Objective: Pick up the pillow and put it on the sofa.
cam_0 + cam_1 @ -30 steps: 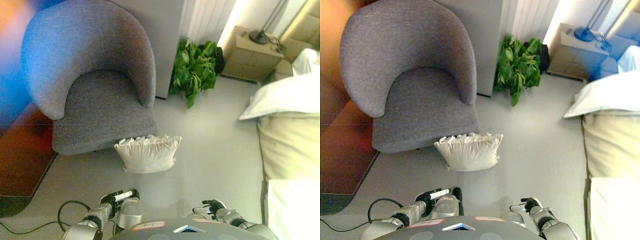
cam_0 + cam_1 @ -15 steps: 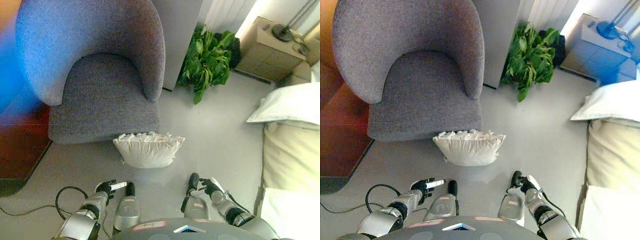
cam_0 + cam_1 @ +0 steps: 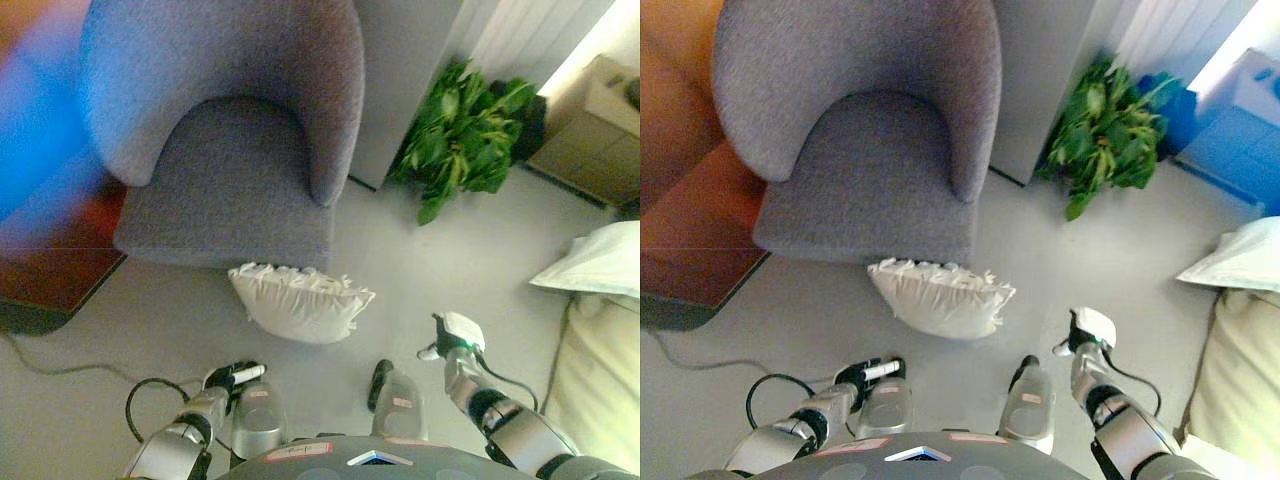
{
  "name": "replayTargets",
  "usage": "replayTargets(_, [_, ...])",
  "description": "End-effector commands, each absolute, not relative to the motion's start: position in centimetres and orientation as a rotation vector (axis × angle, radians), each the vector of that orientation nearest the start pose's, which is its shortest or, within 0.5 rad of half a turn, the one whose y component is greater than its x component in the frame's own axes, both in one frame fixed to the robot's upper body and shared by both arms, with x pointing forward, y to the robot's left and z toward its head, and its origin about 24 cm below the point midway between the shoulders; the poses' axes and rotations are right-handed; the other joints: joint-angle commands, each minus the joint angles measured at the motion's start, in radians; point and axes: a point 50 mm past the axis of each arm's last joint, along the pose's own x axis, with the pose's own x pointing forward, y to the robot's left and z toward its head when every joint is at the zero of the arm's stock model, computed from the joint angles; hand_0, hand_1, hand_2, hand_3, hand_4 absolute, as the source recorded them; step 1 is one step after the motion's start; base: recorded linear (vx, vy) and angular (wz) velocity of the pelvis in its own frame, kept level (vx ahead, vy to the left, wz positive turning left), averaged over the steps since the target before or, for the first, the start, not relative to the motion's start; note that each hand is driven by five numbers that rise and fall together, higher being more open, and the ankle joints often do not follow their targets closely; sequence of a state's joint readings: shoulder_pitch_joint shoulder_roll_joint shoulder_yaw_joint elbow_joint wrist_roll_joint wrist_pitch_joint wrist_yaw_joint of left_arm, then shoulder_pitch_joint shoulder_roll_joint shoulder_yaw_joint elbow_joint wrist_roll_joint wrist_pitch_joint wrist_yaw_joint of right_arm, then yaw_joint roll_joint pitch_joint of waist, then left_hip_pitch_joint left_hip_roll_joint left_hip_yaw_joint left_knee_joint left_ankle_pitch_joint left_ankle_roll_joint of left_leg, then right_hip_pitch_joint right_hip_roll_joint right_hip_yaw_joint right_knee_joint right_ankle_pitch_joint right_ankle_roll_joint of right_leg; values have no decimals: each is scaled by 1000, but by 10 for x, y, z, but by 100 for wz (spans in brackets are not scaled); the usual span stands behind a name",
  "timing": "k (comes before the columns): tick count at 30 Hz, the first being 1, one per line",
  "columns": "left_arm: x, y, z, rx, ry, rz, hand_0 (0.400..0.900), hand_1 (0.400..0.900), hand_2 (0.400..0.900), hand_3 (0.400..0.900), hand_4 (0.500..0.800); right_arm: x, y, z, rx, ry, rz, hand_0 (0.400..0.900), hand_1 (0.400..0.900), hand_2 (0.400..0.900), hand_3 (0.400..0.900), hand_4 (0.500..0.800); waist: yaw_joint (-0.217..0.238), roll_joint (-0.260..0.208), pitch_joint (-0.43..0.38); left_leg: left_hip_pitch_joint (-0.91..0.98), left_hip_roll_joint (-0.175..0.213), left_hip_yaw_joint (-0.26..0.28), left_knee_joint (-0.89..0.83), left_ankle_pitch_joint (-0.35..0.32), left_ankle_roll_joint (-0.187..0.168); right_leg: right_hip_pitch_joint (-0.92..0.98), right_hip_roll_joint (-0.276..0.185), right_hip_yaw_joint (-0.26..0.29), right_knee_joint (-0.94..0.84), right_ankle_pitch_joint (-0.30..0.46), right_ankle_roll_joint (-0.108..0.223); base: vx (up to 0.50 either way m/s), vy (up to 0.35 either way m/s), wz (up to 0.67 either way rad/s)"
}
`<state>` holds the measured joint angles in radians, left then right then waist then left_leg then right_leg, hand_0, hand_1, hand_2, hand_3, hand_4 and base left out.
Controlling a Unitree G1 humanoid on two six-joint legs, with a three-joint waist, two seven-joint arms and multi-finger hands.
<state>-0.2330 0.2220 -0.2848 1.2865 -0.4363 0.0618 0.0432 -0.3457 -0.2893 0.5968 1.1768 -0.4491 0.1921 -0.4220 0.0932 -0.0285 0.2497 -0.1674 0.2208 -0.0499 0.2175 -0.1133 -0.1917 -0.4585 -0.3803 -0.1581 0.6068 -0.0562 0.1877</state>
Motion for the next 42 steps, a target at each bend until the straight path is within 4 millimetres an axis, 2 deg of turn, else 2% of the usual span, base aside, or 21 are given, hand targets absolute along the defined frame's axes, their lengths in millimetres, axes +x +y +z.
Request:
replayTargets(1, [166, 215, -143, -18, 1112, 177, 900, 900, 900, 900, 800, 304, -217, -38, -1388, 490, -81, 900, 900, 900, 900, 800, 48, 12, 32, 90, 70, -29, -26, -41, 34, -176, -99, 105, -121, 220, 74, -126, 12, 22])
replayTargets(8, [206, 212, -125, -105, 1014, 217, 900, 900, 900, 900, 800, 349, -221, 15, -1363, 411, -156, 900, 900, 900, 900, 800, 90, 51, 125, -87, 63, -88, 29, -5, 7, -288, -126, 128, -28, 181, 74, -128, 18, 20])
replayTargets(18, [239, 201, -108, -244, 942, 256, 900, 900, 900, 900, 800, 380, -215, 63, -1340, 340, -215, 900, 900, 900, 900, 800, 113, 87, 207, -273, 45, -149, 142, 9, -10, -380, -130, 175, 75, 111, 74, -50, 40, 5])
replayTargets(19, [242, 206, -105, -258, 935, 258, 900, 900, 900, 900, 800, 382, -216, 68, -1345, 332, -215, 900, 900, 900, 900, 800, 110, 90, 212, -295, 42, -150, 159, 8, -13, -386, -127, 183, 85, 99, 74, -32, 148, -5])
replayTargets(23, [239, 215, -105, -287, 929, 264, 900, 900, 900, 900, 800, 389, -220, 85, -1345, 300, -208, 900, 900, 900, 900, 800, 111, 109, 241, -370, 28, -150, 211, 11, -18, -403, -119, 197, 96, 78, 74, -31, 119, -8])
replayTargets(26, [235, 214, -107, -295, 919, 257, 900, 900, 900, 900, 800, 394, -213, 94, -1320, 279, -194, 900, 900, 900, 900, 800, 122, 108, 258, -411, 29, -153, 233, 17, -21, -403, -115, 196, 90, 74, 74, -23, 38, -9])
replayTargets(32, [247, 203, -101, -362, 897, 294, 900, 900, 900, 900, 800, 404, -199, 112, -1265, 244, -159, 900, 900, 900, 900, 800, 121, 103, 270, -505, 20, -157, 308, 16, -23, -422, -109, 205, 101, 62, 74, -6, 89, -11])
replayTargets(40, [263, 193, -90, -479, 872, 372, 900, 900, 900, 900, 800, 416, -179, 140, -1247, 165, -95, 900, 900, 900, 900, 800, 113, 110, 270, -702, -32, -152, 482, -8, -10, -515, -107, 216, 159, 46, 74, -42, 112, -6])
replayTargets(42, [264, 195, -89, -475, 860, 376, 900, 900, 900, 900, 800, 419, -174, 149, -1225, 143, -74, 900, 900, 900, 900, 800, 113, 111, 270, -763, -44, -152, 533, -16, -5, -561, -108, 220, 190, 39, 65, -14, 85, -3])
